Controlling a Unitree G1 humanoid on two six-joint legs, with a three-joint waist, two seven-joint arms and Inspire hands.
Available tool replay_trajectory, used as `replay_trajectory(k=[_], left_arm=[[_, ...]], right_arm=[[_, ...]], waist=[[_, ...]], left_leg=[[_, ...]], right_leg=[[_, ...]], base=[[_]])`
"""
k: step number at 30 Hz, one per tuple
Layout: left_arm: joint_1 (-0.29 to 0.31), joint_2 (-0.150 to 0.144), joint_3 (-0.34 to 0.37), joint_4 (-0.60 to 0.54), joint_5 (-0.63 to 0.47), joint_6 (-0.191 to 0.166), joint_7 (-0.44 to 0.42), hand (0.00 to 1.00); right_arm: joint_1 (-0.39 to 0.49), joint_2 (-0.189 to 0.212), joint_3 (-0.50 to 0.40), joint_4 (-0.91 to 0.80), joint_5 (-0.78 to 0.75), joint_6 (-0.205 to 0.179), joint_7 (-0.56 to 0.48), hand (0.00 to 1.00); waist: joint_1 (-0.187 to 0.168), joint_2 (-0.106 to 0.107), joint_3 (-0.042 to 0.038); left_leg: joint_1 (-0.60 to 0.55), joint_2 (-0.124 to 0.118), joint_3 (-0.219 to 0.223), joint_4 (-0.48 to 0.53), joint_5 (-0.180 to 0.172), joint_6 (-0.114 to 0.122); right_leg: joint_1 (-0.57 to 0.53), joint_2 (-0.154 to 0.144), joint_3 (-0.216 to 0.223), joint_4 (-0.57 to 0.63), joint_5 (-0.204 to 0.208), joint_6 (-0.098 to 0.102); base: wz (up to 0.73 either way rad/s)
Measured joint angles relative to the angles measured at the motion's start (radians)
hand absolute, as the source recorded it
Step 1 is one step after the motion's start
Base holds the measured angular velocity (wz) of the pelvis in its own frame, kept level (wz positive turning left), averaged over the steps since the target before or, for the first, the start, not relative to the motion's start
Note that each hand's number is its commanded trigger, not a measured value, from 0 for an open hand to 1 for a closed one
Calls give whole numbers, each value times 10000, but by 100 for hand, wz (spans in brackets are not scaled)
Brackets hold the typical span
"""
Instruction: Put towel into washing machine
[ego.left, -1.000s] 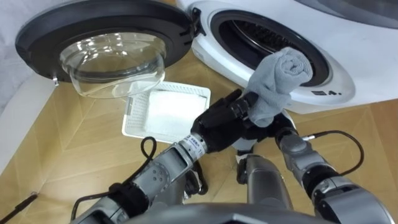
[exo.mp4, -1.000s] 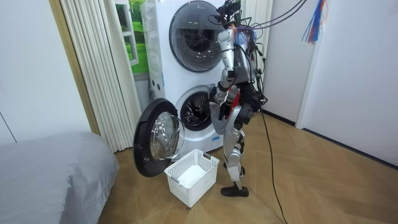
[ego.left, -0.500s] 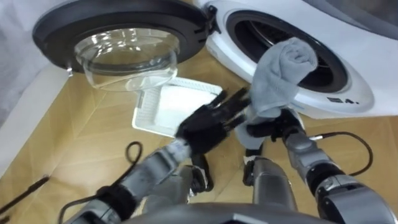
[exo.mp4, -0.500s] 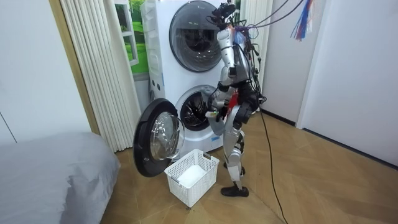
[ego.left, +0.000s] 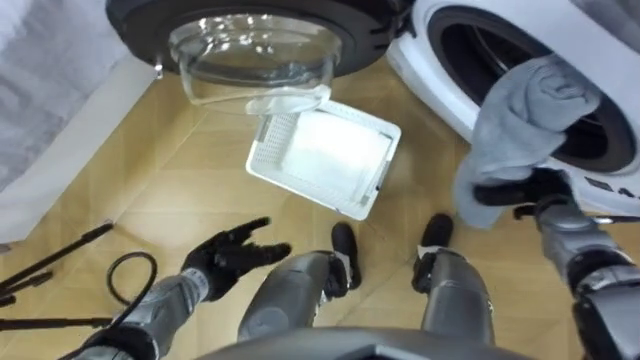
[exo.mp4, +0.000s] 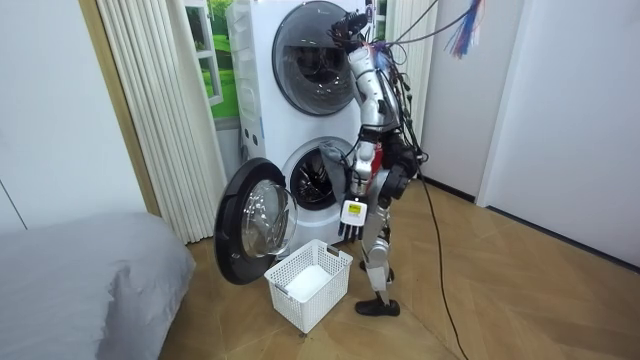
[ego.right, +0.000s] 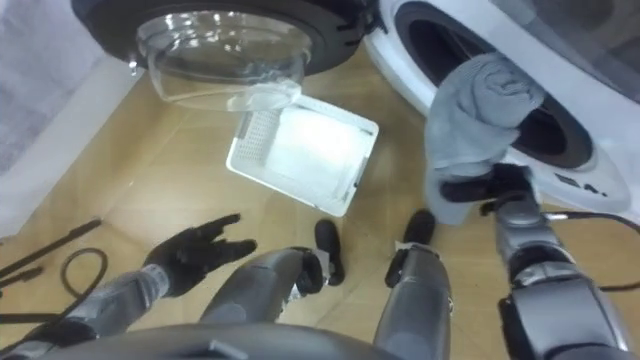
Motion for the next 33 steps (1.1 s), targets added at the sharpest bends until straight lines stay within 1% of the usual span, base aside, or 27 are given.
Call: replay_trajectory(k=[2, 4, 5, 8, 10, 12, 15, 17, 18, 20, 21, 23, 24, 26, 28, 30, 33], left_arm=[[302, 45, 188, -37, 256, -84, 268, 0], [561, 67, 200, -72, 321, -142, 435, 0], [684, 85, 218, -163, 314, -142, 522, 0], [805, 93, 398, -459, 315, -205, 636, 0], [837, 92, 428, -467, 315, -232, 670, 0], [839, 91, 431, -467, 336, -229, 721, 0], [884, 118, 535, -489, 374, -213, 735, 0], [934, 215, 603, -651, 375, -151, 733, 0], [965, 251, 603, -717, 374, -145, 728, 0], [1100, 280, 667, -961, 360, -93, 727, 0], [1112, 294, 679, -989, 354, -83, 728, 0], [1167, 346, 717, -1155, 323, 32, 733, 0], [1176, 347, 725, -1171, 316, 55, 733, 0], [1245, 350, 756, -1262, 316, 78, 733, 0], [1258, 353, 802, -1262, 315, 83, 733, 0], [1276, 354, 800, -1353, 315, 114, 735, 0], [1425, 374, 782, -1715, 315, 212, 752, 0]], right_arm=[[-104, -269, -156, 162, 17, 1, 237, 100], [-253, -486, -218, 237, 64, -3, 383, 100], [-351, -589, -251, 240, 138, -17, 393, 100], [-696, -646, -536, 458, 458, -44, 530, 100], [-857, -671, -574, 550, 819, -44, 685, 100], [-891, -796, -584, 551, 1126, -43, 849, 100], [-892, -858, -620, 597, 1237, 24, 1234, 100], [-954, -1081, -687, 793, 1546, 89, 1735, 100], [-959, -1127, -687, 816, 1551, 113, 1849, 100], [-974, -1343, -691, 1092, 1566, 202, 2132, 100], [-990, -1382, -691, 1189, 1564, 249, 2171, 100], [-989, -1491, -688, 1377, 1563, 467, 2315, 100], [-990, -1514, -687, 1437, 1563, 481, 2354, 100], [-996, -1592, -676, 1543, 1543, 652, 2481, 100], [-993, -1612, -666, 1595, 1533, 671, 2541, 100], [-996, -1622, -657, 1604, 1515, 711, 2554, 100], [-1045, -1622, -651, 1604, 1496, 821, 2580, 100]], waist=[[2, -25, 16], [-14, -57, 38], [-16, -104, 70], [-16, -158, 105], [-17, -200, 122], [-97, -236, 148], [-180, -224, 139], [-214, -243, 117], [-216, -256, 122], [-219, -242, 113], [-217, -244, 114], [-246, -245, 112], [-243, -241, 110], [-221, -226, 100], [-180, -212, 90], [-111, -191, 76], [-13, -138, 38]], left_leg=[[-7, -149, -15, 3, 20, 32], [-110, -208, 0, 35, 32, 52], [-226, -283, 20, 55, 49, 80], [-550, -387, 70, 186, 71, 117], [-607, -425, 220, 208, 75, 124], [-632, -532, 270, 227, 85, 141], [-733, -510, 271, 420, 83, 140], [-963, -511, 267, 538, 82, 139], [-1011, -510, 267, 566, 82, 139], [-1257, -507, 270, 819, 78, 145], [-1295, -504, 271, 861, 78, 146], [-1368, -493, 272, 900, 74, 151], [-1377, -487, 272, 914, 71, 153], [-1435, -400, 296, 994, 51, 157], [-1533, -336, 301, 1082, 2, 137], [-1601, -331, 311, 1169, -9, 117], [-1721, -254, 312, 1231, 2, 90]], right_leg=[[-147, -168, 21, 322, -168, 9], [-381, -303, 117, 553, -278, 23], [-600, -382, 229, 747, -337, 32], [-1091, -537, 316, 1127, -426, 1], [-1294, -581, 459, 1332, -462, -19], [-1456, -723, 548, 1584, -585, -13], [-1484, -716, 540, 1679, -646, -38], [-1718, -744, 554, 1849, -679, -60], [-1786, -777, 559, 1916, -691, -80], [-1974, -876, 510, 2095, -720, -121], [-1994, -875, 508, 2112, -720, -123], [-2041, -863, 481, 2141, -702, -157], [-2044, -861, 473, 2147, -694, -170], [-2084, -855, 436, 2189, -661, -224], [-2137, -832, 393, 2251, -652, -275], [-2175, -779, 382, 2260, -627, -318], [-2271, -710, 371, 2260, -594, -384]], base=[[13], [9], [8], [4], [-7], [3], [7], [14], [11], [10], [7], [4], [0], [0], [0], [-2], [-2]])
